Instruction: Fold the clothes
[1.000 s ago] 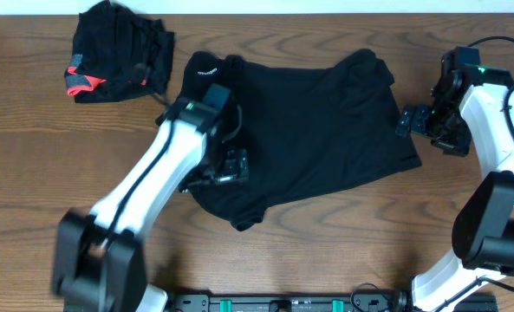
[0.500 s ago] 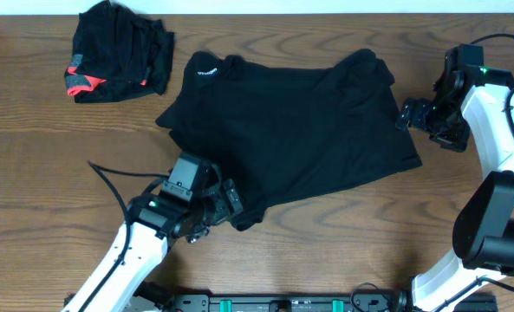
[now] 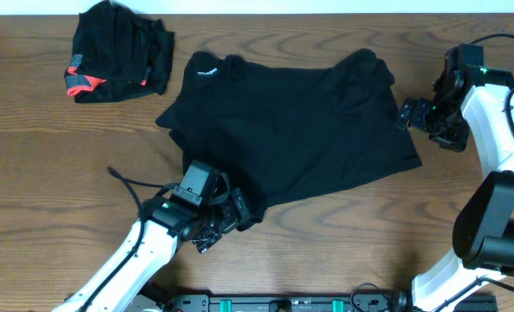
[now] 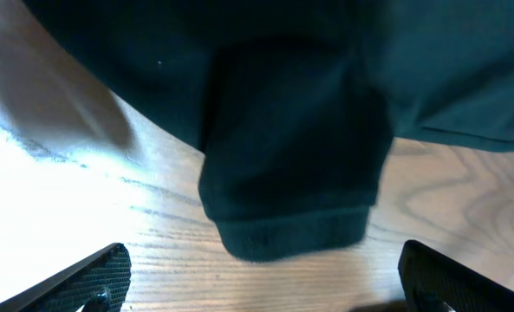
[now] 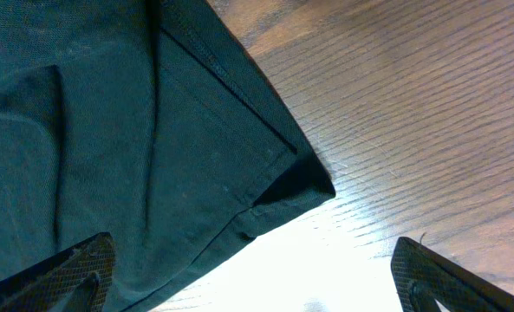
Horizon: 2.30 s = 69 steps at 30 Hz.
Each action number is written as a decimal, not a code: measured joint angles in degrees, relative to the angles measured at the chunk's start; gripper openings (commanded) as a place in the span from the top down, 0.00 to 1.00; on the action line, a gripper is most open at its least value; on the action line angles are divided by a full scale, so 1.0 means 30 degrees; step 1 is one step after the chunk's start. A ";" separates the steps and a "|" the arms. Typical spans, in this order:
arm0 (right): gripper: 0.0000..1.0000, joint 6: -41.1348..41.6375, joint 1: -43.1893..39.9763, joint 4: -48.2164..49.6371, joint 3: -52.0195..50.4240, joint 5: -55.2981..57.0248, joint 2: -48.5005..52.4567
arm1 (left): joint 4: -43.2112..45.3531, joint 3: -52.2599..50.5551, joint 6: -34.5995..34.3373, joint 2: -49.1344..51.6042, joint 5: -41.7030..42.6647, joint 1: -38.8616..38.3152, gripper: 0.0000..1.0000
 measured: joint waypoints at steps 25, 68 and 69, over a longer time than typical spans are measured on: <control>0.01 0.0000 0.0000 0.0036 0.0000 0.0015 0.0000 | 0.2361 -0.0007 -0.0350 0.3169 -0.0248 -0.0007 0.41; 0.01 -0.0007 -0.1005 -0.0117 -0.0175 0.0051 0.0000 | 0.2973 -0.0488 0.0168 0.4197 -0.0350 -0.0022 0.42; 0.01 0.0000 -0.1005 -0.0117 -0.0182 0.0051 0.0000 | 0.2980 -0.0488 0.0168 0.4197 -0.0350 -0.0022 0.42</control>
